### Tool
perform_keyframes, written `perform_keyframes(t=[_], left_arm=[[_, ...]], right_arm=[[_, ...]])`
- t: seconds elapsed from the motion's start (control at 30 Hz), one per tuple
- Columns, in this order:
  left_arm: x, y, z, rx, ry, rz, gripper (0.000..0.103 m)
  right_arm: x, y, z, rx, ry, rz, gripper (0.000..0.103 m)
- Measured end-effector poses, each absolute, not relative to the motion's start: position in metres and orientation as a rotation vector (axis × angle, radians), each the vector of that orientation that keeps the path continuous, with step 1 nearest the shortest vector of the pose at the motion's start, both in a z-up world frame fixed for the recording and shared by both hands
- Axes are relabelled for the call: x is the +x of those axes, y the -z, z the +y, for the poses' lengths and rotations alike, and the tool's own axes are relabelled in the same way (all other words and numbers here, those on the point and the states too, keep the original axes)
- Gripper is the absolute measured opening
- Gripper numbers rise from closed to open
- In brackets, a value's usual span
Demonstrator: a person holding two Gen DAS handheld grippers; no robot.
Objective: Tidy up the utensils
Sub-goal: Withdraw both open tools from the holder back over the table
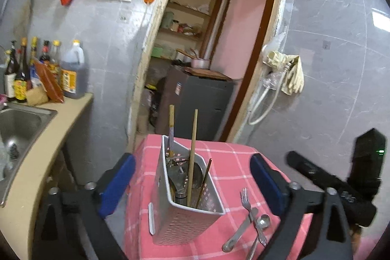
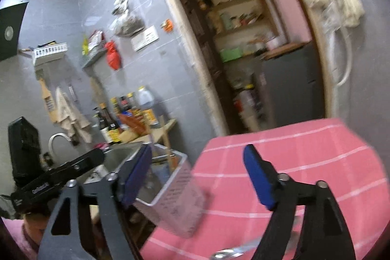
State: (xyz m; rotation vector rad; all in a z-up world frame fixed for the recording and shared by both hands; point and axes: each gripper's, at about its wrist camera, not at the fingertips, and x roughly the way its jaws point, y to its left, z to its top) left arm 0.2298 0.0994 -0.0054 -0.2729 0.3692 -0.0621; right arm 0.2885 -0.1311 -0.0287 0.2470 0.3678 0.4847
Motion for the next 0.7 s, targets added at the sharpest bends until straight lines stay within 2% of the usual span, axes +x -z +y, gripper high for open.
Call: perform_keyframes(t=[0.13, 0.2, 0.4, 0.7], left_arm=[[0.22, 0.004, 0.078, -0.239, 0.014, 0.343, 0.103], [0.216, 0.005, 0.066, -0.22, 0.004, 0.338, 0.103], [0.205, 0.013, 0.028, -0.161, 0.005, 0.323, 0.103], [0.208, 0.043, -0.014, -0.101, 0.026, 0.378, 0.103]], right_arm=[[0.27, 0.016, -0.155, 0.205, -0.381, 0.337, 0.097], [0.263, 0.012, -0.166, 0.192, -0.343, 0.324, 0.102], [0.243, 0.016, -0.201, 0.164, -0.218, 0.328, 0.102], [0.237, 0.058, -0.252, 0.188, -0.089, 0.452, 0.102]])
